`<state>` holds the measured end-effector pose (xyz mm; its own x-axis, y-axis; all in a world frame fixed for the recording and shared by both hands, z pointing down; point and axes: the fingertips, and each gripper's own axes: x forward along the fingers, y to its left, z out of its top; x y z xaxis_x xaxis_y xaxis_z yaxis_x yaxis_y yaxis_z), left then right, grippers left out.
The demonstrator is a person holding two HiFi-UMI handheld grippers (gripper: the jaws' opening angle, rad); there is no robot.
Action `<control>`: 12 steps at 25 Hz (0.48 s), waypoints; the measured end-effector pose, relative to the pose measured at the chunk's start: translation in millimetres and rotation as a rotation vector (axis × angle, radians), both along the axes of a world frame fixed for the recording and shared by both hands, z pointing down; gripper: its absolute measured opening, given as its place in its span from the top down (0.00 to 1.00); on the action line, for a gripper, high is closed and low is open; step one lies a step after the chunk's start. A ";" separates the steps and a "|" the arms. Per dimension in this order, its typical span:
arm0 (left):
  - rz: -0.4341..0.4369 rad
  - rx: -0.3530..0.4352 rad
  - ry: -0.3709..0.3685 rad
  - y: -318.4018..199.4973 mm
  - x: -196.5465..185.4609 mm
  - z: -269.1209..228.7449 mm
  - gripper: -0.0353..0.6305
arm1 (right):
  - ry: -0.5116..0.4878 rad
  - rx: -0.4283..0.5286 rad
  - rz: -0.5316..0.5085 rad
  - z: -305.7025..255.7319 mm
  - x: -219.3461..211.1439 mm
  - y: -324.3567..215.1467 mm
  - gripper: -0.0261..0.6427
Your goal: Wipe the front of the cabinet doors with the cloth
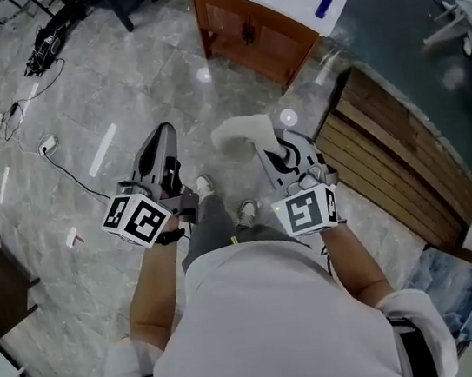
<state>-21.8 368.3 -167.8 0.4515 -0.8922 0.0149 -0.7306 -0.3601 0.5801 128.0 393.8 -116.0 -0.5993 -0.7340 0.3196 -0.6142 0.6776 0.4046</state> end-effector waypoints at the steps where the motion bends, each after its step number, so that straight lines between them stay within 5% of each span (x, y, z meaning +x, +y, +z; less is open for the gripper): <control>1: -0.003 -0.004 0.005 -5.4 -3.7 3.5 0.92 | 0.006 -0.001 -0.004 1.5 -3.9 -3.9 0.86; 12: 0.060 -0.042 0.058 -140.8 -34.1 34.9 0.92 | 0.091 -0.045 0.041 22.4 -39.6 -120.9 0.86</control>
<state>-55.9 227.6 -132.9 0.5049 -0.8629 0.0242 -0.6734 -0.3762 0.6364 88.5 273.0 -93.6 -0.5362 -0.7409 0.4045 -0.6040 0.6715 0.4292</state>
